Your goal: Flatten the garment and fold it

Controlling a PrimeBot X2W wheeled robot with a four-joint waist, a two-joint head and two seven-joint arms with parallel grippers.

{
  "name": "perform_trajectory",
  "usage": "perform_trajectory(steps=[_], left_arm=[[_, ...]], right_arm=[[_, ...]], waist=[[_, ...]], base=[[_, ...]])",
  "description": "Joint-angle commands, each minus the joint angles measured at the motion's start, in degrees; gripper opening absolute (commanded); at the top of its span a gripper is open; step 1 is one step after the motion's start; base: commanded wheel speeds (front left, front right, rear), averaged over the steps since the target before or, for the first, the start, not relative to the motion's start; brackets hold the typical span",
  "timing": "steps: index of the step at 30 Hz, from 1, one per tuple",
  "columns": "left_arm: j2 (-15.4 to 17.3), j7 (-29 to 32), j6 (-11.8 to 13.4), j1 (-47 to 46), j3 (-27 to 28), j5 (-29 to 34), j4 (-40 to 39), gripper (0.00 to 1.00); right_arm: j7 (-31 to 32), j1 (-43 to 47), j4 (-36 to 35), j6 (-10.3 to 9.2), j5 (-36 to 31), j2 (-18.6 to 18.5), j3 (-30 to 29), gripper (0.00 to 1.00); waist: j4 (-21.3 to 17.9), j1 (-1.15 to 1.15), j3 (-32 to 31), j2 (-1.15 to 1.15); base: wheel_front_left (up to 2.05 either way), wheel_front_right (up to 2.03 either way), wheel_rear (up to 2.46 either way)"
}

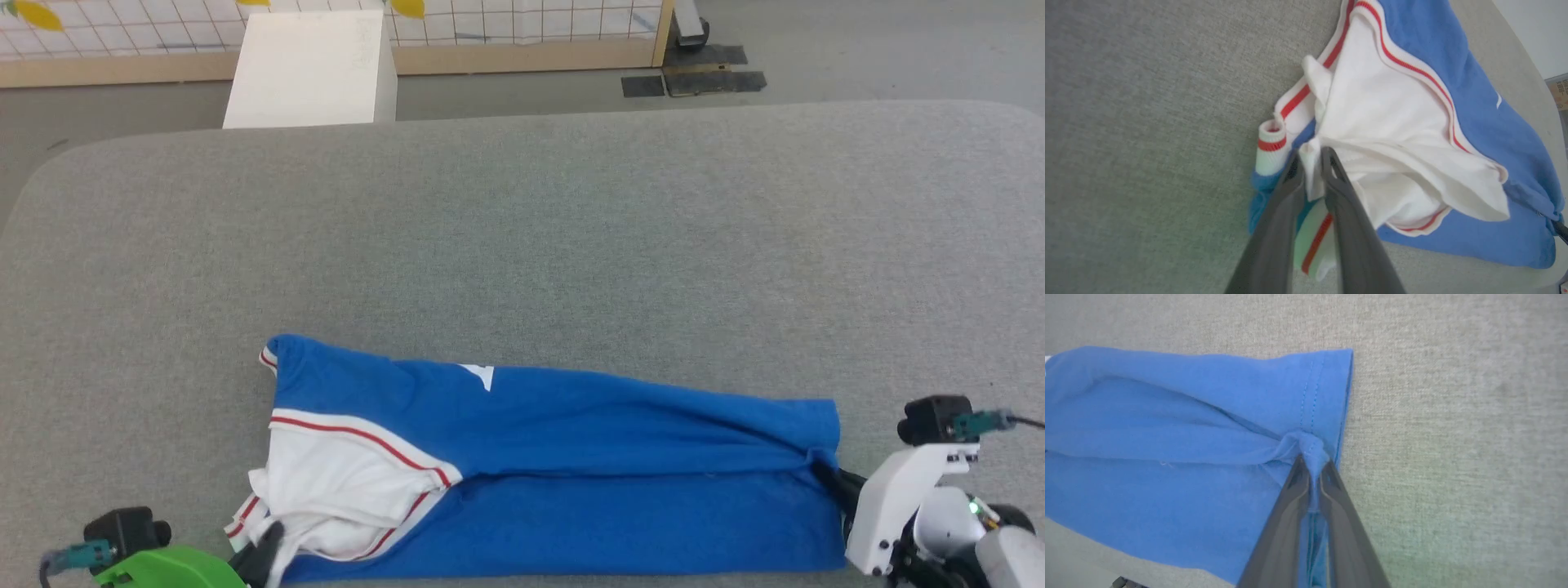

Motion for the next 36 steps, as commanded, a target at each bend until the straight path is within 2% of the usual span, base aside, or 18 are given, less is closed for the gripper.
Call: perform_trajectory(steps=[1,6,10,14,20,25,31,36], left_arm=[[-0.3,-1.0,-0.3,0.9,-0.3,0.8,0.8,1.00],[-1.1,-3.7,0.2,0.7,-1.0,3.3,0.5,1.00],[-1.7,-8.1,2.2,0.2,0.4,5.5,-1.2,1.00],[-1.1,-10.8,3.3,-0.6,0.6,8.5,-3.6,1.00],[-0.6,-14.7,5.0,-1.9,1.0,12.5,-5.5,1.00],[-0.3,-18.6,7.4,-4.3,0.6,20.0,-7.6,1.00],[-0.6,-20.0,9.1,-7.3,0.1,28.8,-9.4,1.00],[-1.1,-20.2,8.7,-9.7,-1.0,33.4,-11.0,1.00]], right_arm=[[-1.0,1.9,0.3,-0.09,-0.5,0.7,-0.4,1.00],[-3.8,5.8,-2.3,-0.09,-1.5,2.0,-1.7,1.00],[-6.1,8.4,-7.8,-0.09,-2.9,2.4,-4.1,1.00],[-5.5,9.9,-13.9,-0.09,-4.3,3.5,-7.9,1.00],[0.8,9.7,-20.3,-0.09,-6.3,3.7,-12.3,1.00],[10.6,9.2,-22.2,-0.09,-6.9,1.4,-13.8,1.00],[17.7,7.8,-21.3,-0.09,-7.2,-0.5,-12.9,1.00],[20.1,5.9,-18.9,-0.09,-6.7,-0.4,-11.5,1.00]], waist=[[-0.3,0.00,-0.5,0.69],[-0.4,0.00,-1.8,0.69],[-0.5,0.00,-3.0,0.69],[-0.6,0.00,-4.2,0.69],[-0.7,0.00,-5.6,0.69],[0.7,0.00,-5.4,0.69],[3.5,0.00,-3.7,0.69],[5.9,0.00,-1.1,0.69]], base=[[0.00,0.00,0.00],[0.00,0.00,0.00],[0.00,0.00,0.00],[0.00,0.00,0.00],[0.00,0.00,0.00],[0.00,0.00,0.00],[0.00,0.00,0.00],[0.00,0.00,0.00]])
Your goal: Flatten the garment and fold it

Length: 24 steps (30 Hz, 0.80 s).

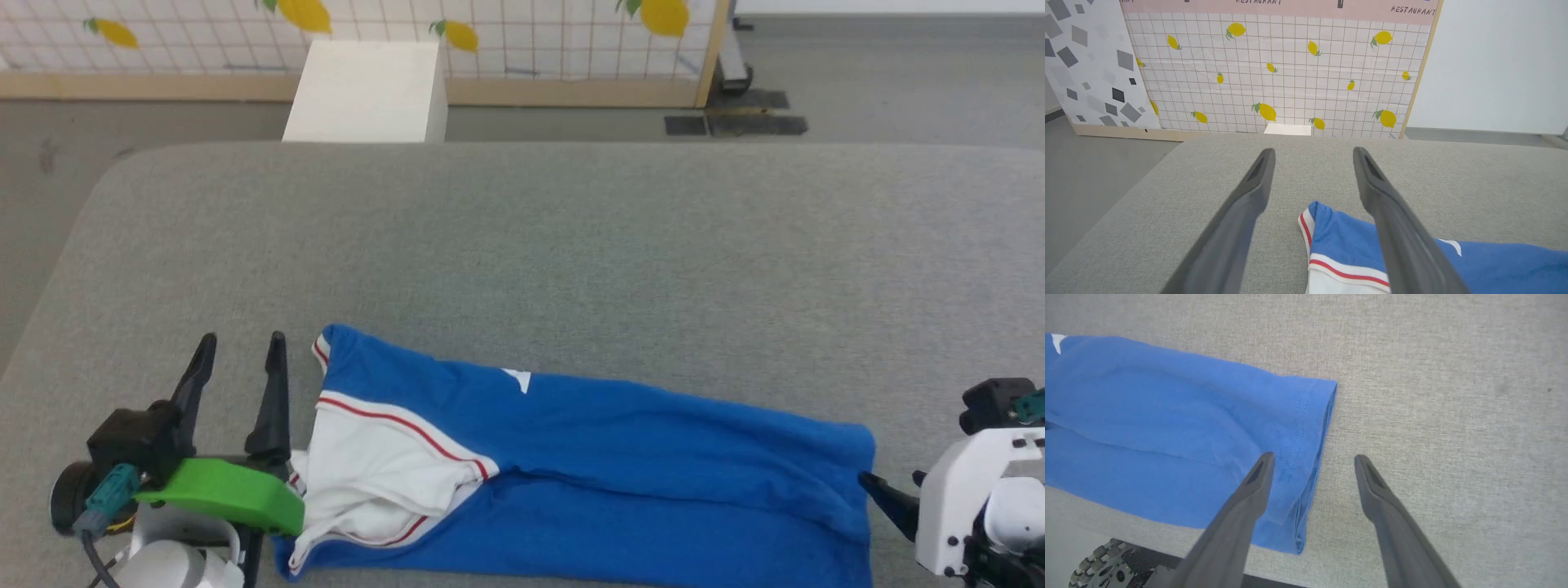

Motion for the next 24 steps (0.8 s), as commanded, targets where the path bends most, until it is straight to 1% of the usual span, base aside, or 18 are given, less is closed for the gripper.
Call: perform_trajectory(steps=[1,9,12,13,14,15,19,24], left_arm=[[-0.4,-0.4,-0.2,-1.4,-0.4,0.9,-0.4,1.00],[-2.2,-0.5,-0.6,-3.3,-1.3,2.7,-0.8,1.00],[-2.6,-0.5,-1.0,-3.5,-1.3,2.8,-0.4,1.00],[-2.7,-0.5,-1.1,-3.5,-1.3,2.9,-0.3,1.00],[-2.8,-0.5,-1.1,-3.5,-1.3,2.9,-0.2,1.00],[-2.8,-0.5,-1.1,-3.5,-1.2,3.0,-0.2,1.00],[-2.6,-0.5,-0.9,-2.8,-0.8,3.0,0.2,1.00],[-2.3,-0.4,-0.5,-1.7,-0.5,2.7,0.8,1.00]], right_arm=[[0.4,-1.4,1.0,-0.09,0.5,0.4,0.4,1.00],[1.2,-5.2,9.1,-0.09,1.5,2.0,3.8,1.00],[2.9,-5.0,12.7,-0.09,2.1,2.7,5.8,1.00],[3.3,-4.9,13.4,-0.09,2.4,2.9,6.3,0.45],[3.7,-4.7,14.1,-0.09,2.9,3.0,6.9,0.13],[3.9,-4.7,14.5,-0.09,3.1,3.0,7.4,0.00],[3.5,-4.7,15.0,-0.09,3.9,2.7,8.7,0.00],[1.1,-5.7,13.1,-0.09,4.6,0.9,9.7,0.00]], waist=[[2.2,0.00,2.5,0.69],[3.4,0.00,5.9,0.69],[3.7,0.00,6.1,0.69],[3.7,0.00,6.1,0.69],[3.7,0.00,6.0,0.69],[3.7,0.00,6.0,0.69],[3.2,0.00,5.1,0.69],[2.4,0.00,3.1,0.69]], base=[[0.00,0.00,0.00],[0.00,0.00,0.00],[0.00,0.00,0.00],[0.00,0.00,0.00],[0.00,0.00,0.00],[0.00,0.00,0.00],[0.00,0.00,0.00],[0.00,0.00,0.00]])
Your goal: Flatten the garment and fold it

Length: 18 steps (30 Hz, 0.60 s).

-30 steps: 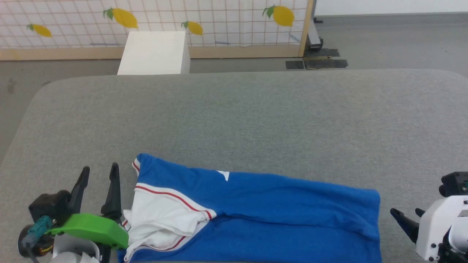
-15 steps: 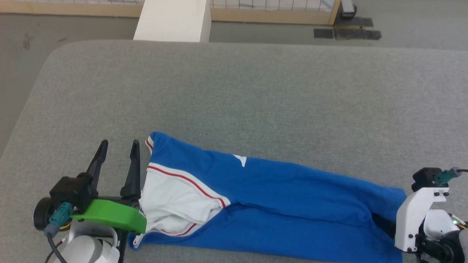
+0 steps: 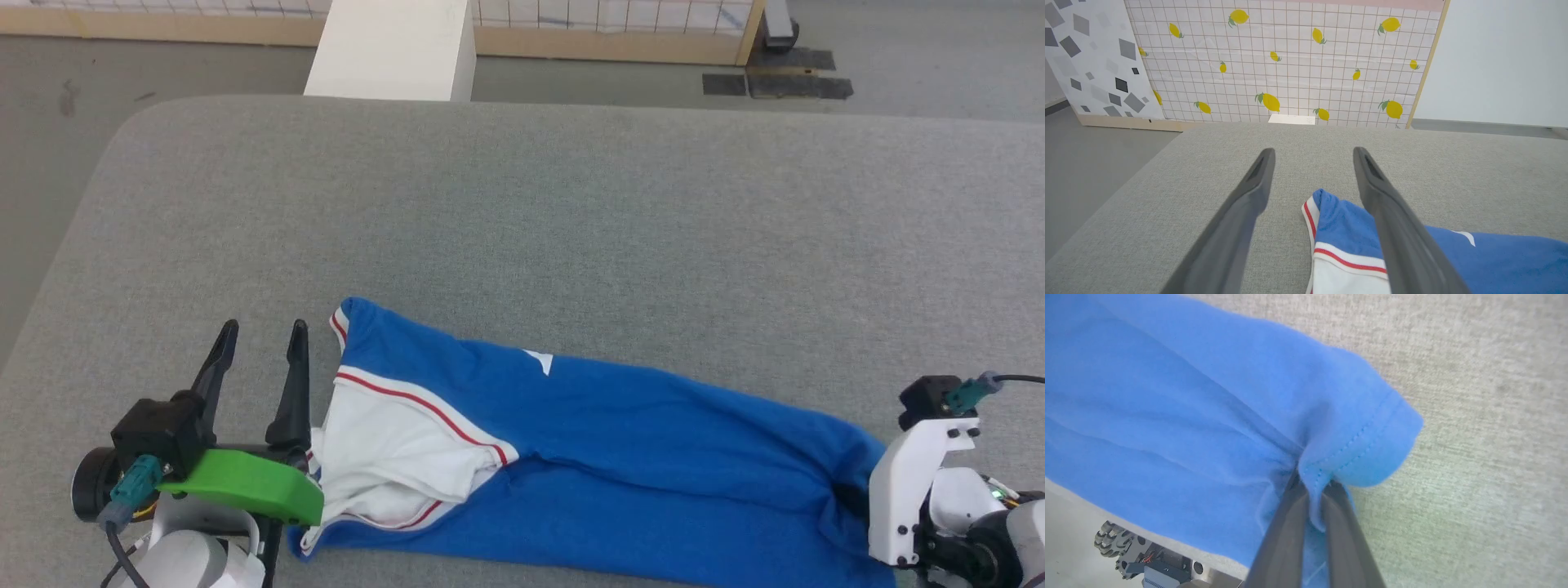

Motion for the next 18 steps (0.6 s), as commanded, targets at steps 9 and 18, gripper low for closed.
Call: perform_trajectory(steps=[9,18], left_arm=[[1.3,0.8,1.5,2.4,0.7,-0.4,-0.9,1.00],[1.5,1.2,1.9,3.3,0.8,-1.2,-1.5,1.00]], right_arm=[[0.7,0.0,-3.7,-0.08,0.3,-4.5,-0.8,0.00],[4.5,1.9,-4.5,-0.08,-2.1,-9.7,-12.9,0.00]], waist=[[-2.0,0.00,-4.0,0.69],[-3.3,0.00,-4.2,0.69]], base=[[0.00,0.00,0.00],[0.00,0.00,0.00]])
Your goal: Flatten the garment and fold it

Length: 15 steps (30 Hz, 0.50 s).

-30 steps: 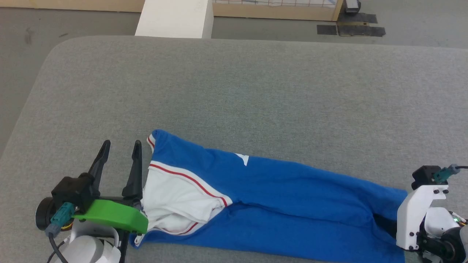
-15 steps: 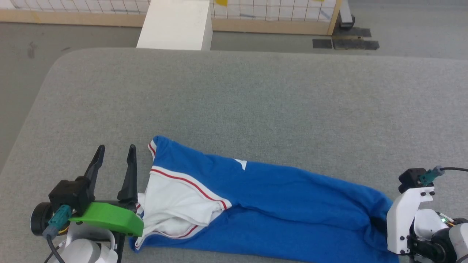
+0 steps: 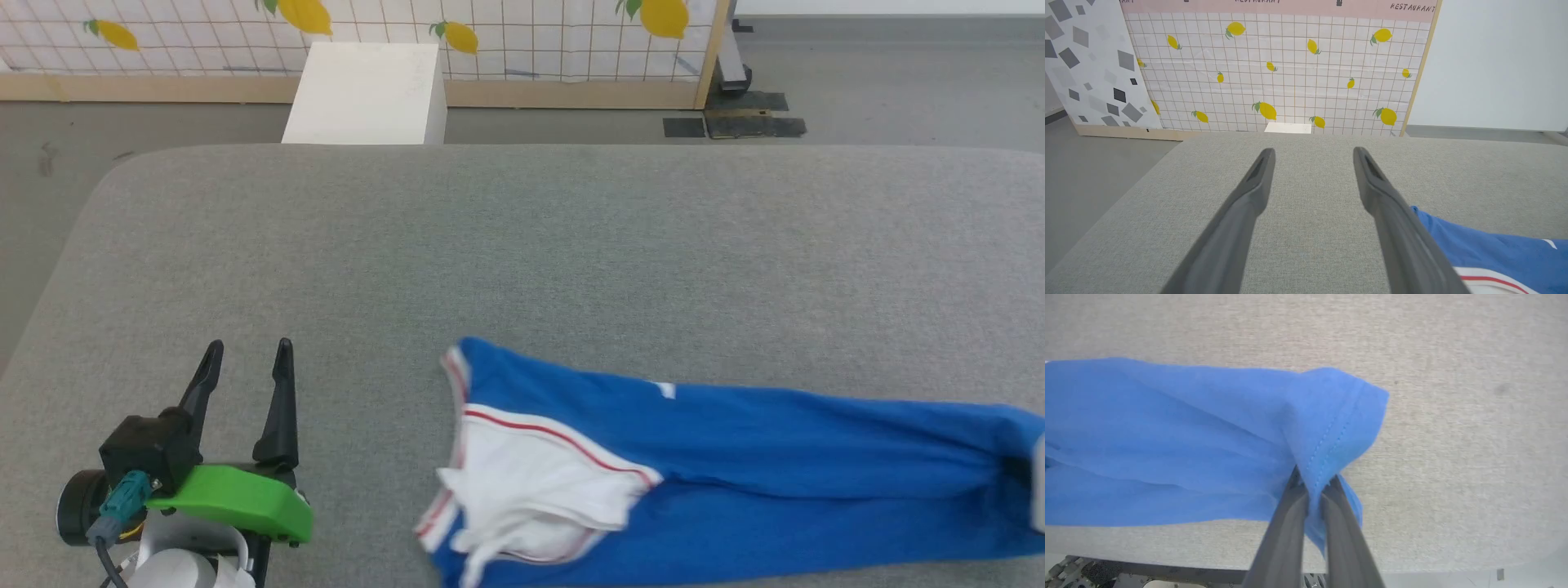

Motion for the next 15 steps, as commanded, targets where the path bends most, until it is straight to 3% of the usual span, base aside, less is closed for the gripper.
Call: perform_trajectory(steps=[1,4,7,15], left_arm=[[0.3,0.3,0.2,0.6,0.1,-0.6,-0.1,1.00],[0.2,0.2,0.2,0.6,0.1,-0.7,0.0,1.00],[0.1,0.2,0.3,0.7,0.1,-0.9,0.2,1.00],[0.2,0.8,0.5,1.4,0.1,-1.7,0.7,1.00]], right_arm=[[0.7,0.9,-0.2,-0.09,-0.6,-0.5,-1.7,0.00],[2.9,1.5,-1.0,-0.09,-0.8,0.0,-5.0,0.00],[5.1,1.3,-1.9,-0.09,1.5,3.1,-6.5,0.00],[14.0,-0.3,-5.2,-0.09,19.3,16.8,-6.3,0.00]], waist=[[-0.2,0.00,0.1,0.69],[-0.6,0.00,0.2,0.69],[-1.0,0.00,0.3,0.69],[-1.4,0.00,-1.0,0.69]], base=[[0.00,0.00,0.00],[0.00,0.00,0.00],[0.00,0.00,0.00],[0.00,0.00,0.00]])
